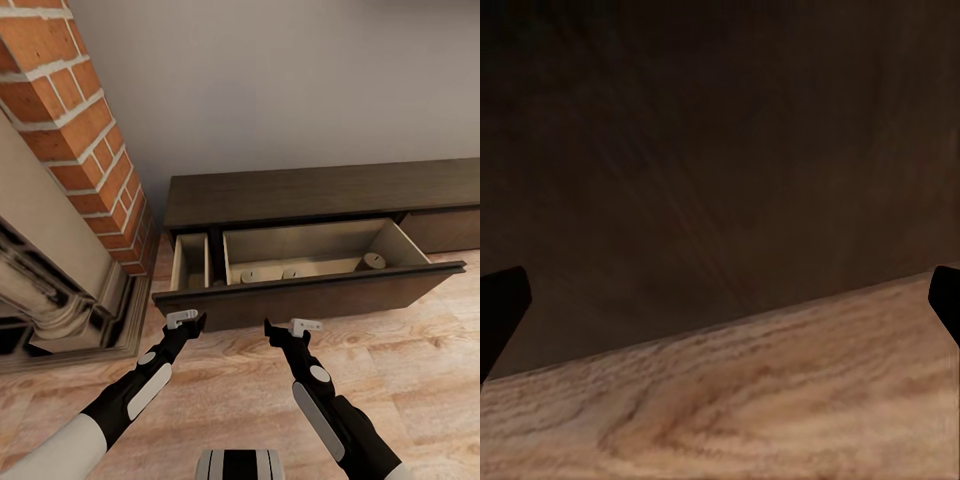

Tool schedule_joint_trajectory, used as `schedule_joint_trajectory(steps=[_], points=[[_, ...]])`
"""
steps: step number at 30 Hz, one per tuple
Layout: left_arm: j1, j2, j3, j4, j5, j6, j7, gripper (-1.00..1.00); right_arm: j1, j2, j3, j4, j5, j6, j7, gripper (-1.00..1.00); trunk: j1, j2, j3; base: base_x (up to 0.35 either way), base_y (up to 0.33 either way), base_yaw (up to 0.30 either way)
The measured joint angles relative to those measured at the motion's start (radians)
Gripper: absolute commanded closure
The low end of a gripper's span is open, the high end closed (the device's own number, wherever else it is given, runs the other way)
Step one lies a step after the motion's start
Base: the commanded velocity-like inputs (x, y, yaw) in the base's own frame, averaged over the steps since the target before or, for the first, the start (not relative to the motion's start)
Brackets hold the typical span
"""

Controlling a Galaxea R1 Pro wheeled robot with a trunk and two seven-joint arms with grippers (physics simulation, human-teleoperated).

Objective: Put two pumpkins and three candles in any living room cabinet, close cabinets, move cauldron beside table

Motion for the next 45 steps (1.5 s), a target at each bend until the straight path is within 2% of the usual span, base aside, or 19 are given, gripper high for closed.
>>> schedule_joint_trajectory(steps=[32,45], points=[[0.0,-0.002,0.001,0.006,0.002,0.001,0.001,-1.0,0.0,0.0,-0.001,0.003,-0.002,0.001,0.0,-1.0,0.0,0.0,0.0,0.068,-0.001,0.0],[0.0,-0.002,0.001,0.007,0.003,0.0,0.002,-1.0,0.0,0.0,-0.002,0.003,-0.002,0.001,0.0,-1.0,0.0,0.0,0.0,0.168,-0.115,0.0]])
